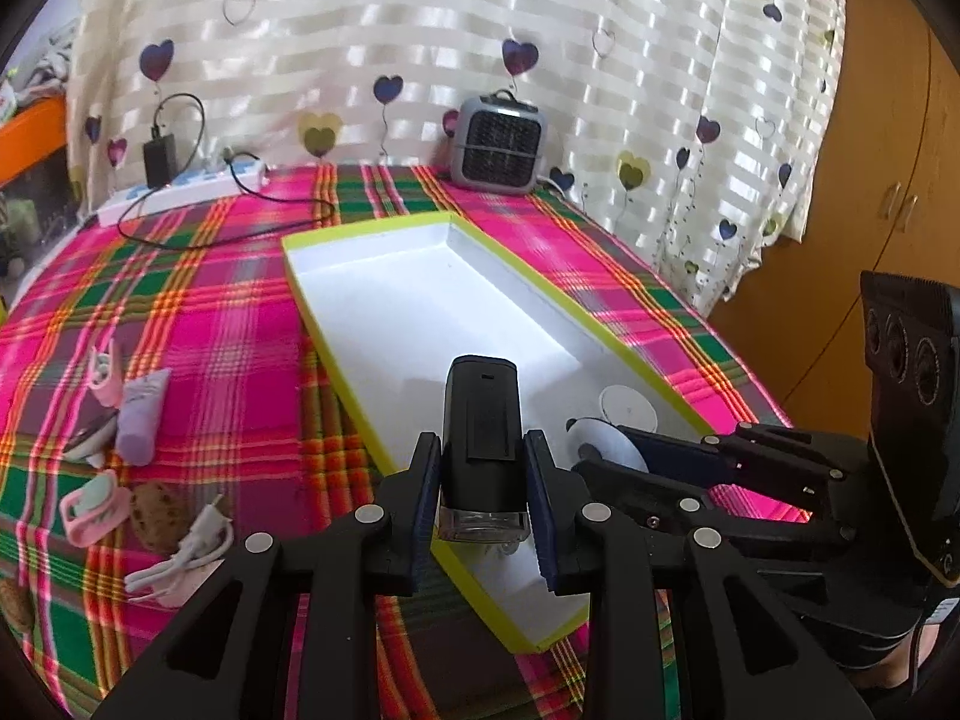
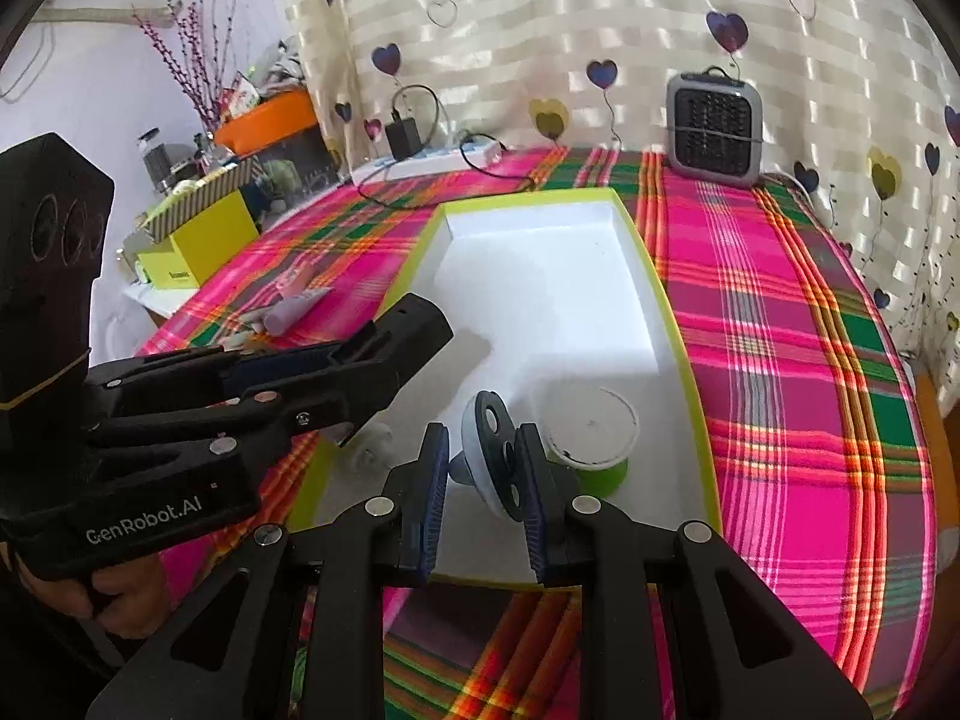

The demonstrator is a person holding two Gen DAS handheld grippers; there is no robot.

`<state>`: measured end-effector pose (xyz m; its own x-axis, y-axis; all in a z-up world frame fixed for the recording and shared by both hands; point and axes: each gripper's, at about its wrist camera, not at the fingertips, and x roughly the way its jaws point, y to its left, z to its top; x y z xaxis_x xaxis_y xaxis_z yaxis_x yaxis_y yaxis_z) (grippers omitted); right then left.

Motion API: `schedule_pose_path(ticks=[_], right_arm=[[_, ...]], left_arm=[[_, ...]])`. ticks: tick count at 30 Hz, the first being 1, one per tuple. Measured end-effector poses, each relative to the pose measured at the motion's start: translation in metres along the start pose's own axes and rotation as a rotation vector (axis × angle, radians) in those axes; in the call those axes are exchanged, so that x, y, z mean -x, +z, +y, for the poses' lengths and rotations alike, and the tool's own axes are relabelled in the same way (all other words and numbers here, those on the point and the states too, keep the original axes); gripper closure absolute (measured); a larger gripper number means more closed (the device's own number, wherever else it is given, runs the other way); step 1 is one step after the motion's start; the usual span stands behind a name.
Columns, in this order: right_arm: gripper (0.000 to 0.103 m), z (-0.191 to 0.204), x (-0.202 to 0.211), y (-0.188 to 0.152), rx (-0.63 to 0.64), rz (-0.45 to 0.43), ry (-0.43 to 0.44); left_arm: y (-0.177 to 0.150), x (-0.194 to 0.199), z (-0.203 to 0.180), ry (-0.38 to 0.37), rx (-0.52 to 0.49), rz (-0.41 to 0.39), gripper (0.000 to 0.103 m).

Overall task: Organize objects
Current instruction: 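Carry the disc into the tray with the right tool while the left tool places the black device there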

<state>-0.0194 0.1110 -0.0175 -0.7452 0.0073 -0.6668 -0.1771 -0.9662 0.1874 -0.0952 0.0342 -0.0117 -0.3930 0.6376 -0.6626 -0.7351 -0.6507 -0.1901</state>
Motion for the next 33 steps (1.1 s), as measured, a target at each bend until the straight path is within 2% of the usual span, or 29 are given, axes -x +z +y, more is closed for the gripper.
schedule_pose_path(ticks=[8, 18, 28, 33], right_arm=[[0.079, -0.004, -0.003, -0.001, 0.005, 0.033, -0.024], [0.078, 0.002, 0.001, -0.002, 0.045, 0.015, -0.015], [0.078, 0.002, 0.021, 0.001, 0.024, -0.065, -0.03], [0.078, 0.006, 0.024, 0.002, 0.024, -0.077, -0.031]], left_arm=[[0.001, -0.012, -0.002, -0.024, -0.004, 0.045, 0.078], [0.001, -0.014, 0.001, -0.035, 0.007, 0.051, 0.077], [0.004, -0.004, -0.002, -0.067, 0.004, 0.003, 0.075], [0.002, 0.011, -0.002, -0.043, 0.004, -0.045, 0.075]])
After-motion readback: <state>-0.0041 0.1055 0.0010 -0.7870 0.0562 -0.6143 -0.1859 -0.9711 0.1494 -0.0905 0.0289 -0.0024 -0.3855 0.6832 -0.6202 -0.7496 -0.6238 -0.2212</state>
